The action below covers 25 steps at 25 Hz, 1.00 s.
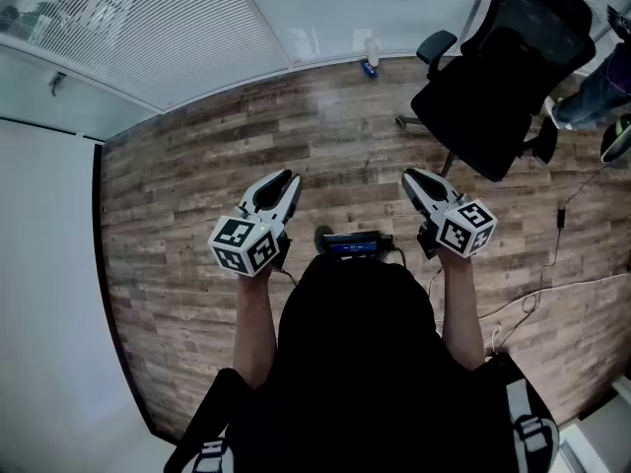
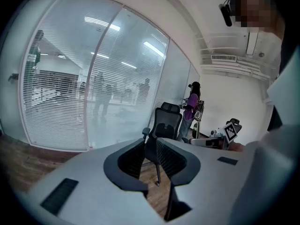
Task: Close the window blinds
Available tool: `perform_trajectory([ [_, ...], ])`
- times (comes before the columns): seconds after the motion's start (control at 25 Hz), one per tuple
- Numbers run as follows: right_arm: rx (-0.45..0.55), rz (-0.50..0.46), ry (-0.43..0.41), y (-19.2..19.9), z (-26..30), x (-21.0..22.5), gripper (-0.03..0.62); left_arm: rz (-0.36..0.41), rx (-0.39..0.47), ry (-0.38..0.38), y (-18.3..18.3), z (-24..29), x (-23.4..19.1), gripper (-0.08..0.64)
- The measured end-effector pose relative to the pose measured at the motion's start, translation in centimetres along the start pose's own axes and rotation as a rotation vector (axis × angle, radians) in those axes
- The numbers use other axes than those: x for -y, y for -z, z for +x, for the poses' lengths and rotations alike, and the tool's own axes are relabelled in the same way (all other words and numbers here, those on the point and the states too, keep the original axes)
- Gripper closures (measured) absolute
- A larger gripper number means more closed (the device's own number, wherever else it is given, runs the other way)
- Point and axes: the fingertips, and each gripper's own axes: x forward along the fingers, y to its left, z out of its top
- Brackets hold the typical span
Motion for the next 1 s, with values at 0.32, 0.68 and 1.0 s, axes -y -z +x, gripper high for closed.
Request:
perform_trajectory([
  [0.32, -0.002, 0.001, 0.0, -0.2, 0.1, 0.2, 0.548, 0.001, -0.004, 0.001, 0.0, 0.1, 0.1, 0.469],
  [0.68, -0.008, 0.006, -0.008, 0.3, -0.6, 0.6, 0.549, 0.001, -0.011, -0.01, 0.5, -0.1, 1.0, 0.468],
  [1.0, -0.034, 0.025, -0.022, 1.6, -0.3, 0.7, 0.549, -0.01, -0.038, -0.046, 1.7, -1.4, 0.7, 0.468],
])
